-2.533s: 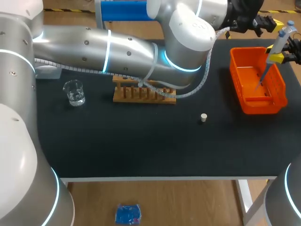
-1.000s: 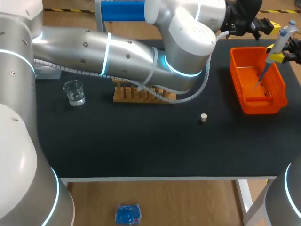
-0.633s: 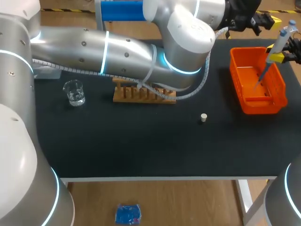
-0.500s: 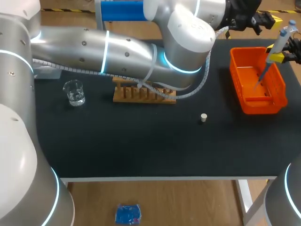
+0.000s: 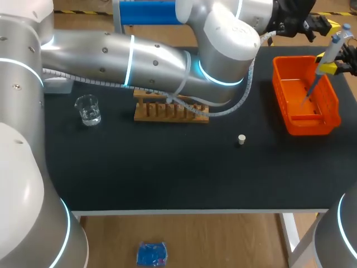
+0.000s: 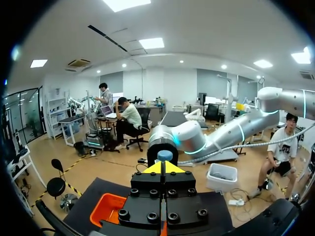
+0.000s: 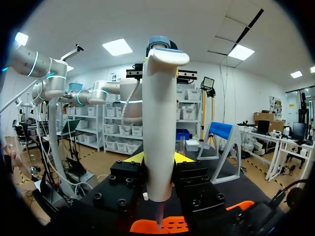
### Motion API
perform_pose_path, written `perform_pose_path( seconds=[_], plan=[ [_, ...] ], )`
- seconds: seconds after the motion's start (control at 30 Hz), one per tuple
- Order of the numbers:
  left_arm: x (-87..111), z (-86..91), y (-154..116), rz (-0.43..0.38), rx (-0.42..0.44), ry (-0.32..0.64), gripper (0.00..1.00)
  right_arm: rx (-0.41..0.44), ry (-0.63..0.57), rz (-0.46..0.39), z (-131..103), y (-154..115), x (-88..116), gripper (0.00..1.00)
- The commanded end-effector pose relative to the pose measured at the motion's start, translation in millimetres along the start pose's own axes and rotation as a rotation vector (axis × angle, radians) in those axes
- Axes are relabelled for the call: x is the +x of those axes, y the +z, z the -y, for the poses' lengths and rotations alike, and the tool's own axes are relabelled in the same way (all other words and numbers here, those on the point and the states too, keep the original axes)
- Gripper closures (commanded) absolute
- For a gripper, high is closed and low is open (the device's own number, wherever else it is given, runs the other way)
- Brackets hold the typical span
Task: Invert the test tube, pick up the pipette, mount the tip to pipette, aspirate from beaker and dispense into the tube, eject the tip, return the pipette, and cap with the stopper.
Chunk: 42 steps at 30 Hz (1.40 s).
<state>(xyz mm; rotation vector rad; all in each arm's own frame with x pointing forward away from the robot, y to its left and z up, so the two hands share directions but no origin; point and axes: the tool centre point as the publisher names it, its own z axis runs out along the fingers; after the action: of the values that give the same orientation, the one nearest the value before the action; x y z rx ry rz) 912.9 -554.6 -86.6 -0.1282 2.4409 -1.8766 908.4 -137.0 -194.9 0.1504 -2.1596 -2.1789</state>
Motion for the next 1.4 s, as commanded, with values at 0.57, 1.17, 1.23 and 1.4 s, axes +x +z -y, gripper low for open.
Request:
perform_pose_path(
  seconds=[0.57,1.17,1.23,1.4],
  plan=[
    [3.3,-13.0,3,-0.008,0.033,-0.019,1.0,0.001,0.0,-0.004,0,-1,-1,1.0],
    [4.2,-23.7,11,-0.013,-0.01,-0.051,1.0,0.001,0.0,-0.004,0,-1,-1,1.0],
    [4.3,-24.8,12,-0.013,-0.013,-0.054,1.0,0.001,0.0,-0.004,0,-1,-1,1.0],
    [4.9,-27.4,13,-0.013,-0.028,-0.064,1.0,0.001,0.0,-0.004,0,-1,-1,1.0]
  ],
)
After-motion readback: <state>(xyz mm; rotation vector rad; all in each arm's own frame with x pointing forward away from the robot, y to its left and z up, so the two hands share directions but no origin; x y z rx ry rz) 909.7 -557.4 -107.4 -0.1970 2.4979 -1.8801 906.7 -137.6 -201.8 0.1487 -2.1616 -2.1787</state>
